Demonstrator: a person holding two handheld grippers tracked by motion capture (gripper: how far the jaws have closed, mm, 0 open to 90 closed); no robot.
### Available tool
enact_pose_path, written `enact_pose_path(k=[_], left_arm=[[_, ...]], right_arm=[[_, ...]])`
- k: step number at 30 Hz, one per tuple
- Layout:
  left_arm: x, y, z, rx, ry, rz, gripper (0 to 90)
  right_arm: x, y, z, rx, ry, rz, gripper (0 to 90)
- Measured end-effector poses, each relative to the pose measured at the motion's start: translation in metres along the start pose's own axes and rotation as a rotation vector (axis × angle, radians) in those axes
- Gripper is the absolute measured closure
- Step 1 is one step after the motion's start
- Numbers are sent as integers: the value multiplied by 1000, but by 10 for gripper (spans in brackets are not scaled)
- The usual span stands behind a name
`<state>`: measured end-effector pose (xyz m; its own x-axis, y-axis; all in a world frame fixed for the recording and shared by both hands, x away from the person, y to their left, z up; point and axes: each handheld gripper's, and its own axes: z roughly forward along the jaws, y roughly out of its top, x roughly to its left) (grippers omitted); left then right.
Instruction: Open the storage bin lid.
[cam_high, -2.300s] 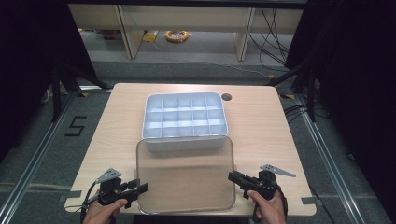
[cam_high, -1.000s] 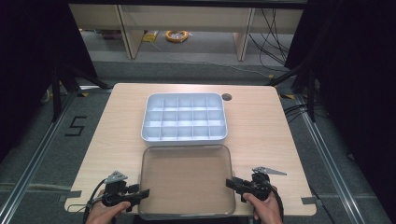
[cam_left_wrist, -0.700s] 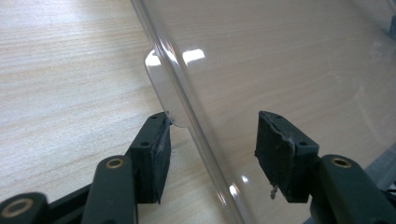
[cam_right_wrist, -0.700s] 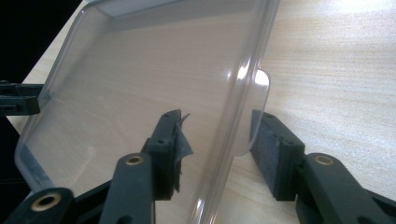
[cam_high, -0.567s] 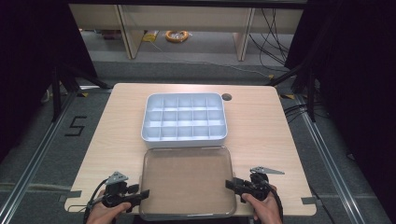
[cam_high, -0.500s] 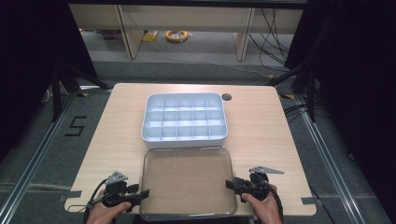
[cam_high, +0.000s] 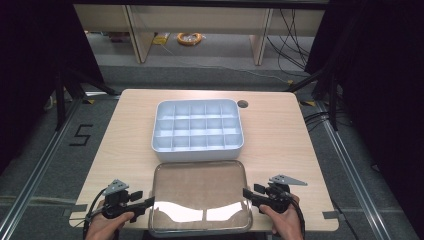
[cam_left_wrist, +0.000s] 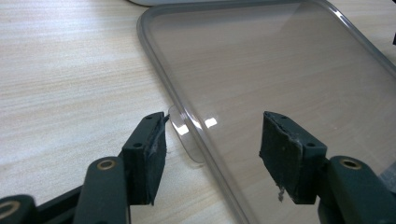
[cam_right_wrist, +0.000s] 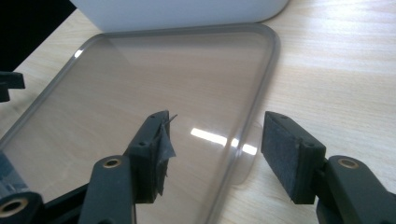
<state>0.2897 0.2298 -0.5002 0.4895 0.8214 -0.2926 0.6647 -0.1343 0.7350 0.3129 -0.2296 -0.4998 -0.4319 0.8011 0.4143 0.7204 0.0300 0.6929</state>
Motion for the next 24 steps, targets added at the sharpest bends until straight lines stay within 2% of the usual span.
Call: enact_pose_path(k=[1,2,3,4,5,6,7,8,9,11,12,13,15,16,17,18,19,20,24], left_arm=[[-3,-1,1,-24,4,-32,406],[-3,-1,1,-26,4,-29,404],[-1,0,1,-31,-6,-14,396],[-2,0,0,-33,-4,-19,392],[-2,0,0,-33,-4,-19,380],[-5,-1,-1,-19,9,-49,380],[-5,-1,-1,-23,10,-44,374],[-5,-1,-1,-29,10,-43,367],[-5,0,-2,-27,-1,-36,358],[-6,-1,-3,-28,-5,-37,352],[-7,-1,-3,-37,-7,-27,340],[-8,0,-3,-37,-9,-25,328],[-10,0,-4,-50,-16,-14,307],[-10,0,-4,-50,-22,-2,299],[-12,-1,-5,-50,-20,3,293],[-13,-1,-5,-59,-20,11,290],[-16,-1,-7,-59,-18,9,286],[-16,-2,-8,-52,-24,33,273],[-16,-3,-10,-64,-28,34,261]], right_arm=[[-3,0,1,-16,4,-47,432],[-2,0,1,-23,28,-45,430],[0,1,-1,-13,14,-34,422],[0,1,0,-32,13,-46,415],[2,2,-1,-17,13,-28,401],[2,2,-1,-17,13,-28,401],[0,2,-2,-37,29,-50,396],[-1,3,-2,-47,13,-70,390],[-1,3,-2,-67,30,-72,384],[0,3,-5,-64,40,-66,380],[4,3,-6,-63,30,-39,368],[3,4,-7,-70,22,-88,347],[3,5,-8,-69,25,-134,330],[9,4,-10,-60,26,-85,316],[8,3,-10,-78,41,-107,297],[7,4,-10,-85,61,-150,288],[7,4,-11,-78,52,-174,283],[11,4,-15,-94,48,-184,251],[15,3,-18,-111,76,-200,218]])
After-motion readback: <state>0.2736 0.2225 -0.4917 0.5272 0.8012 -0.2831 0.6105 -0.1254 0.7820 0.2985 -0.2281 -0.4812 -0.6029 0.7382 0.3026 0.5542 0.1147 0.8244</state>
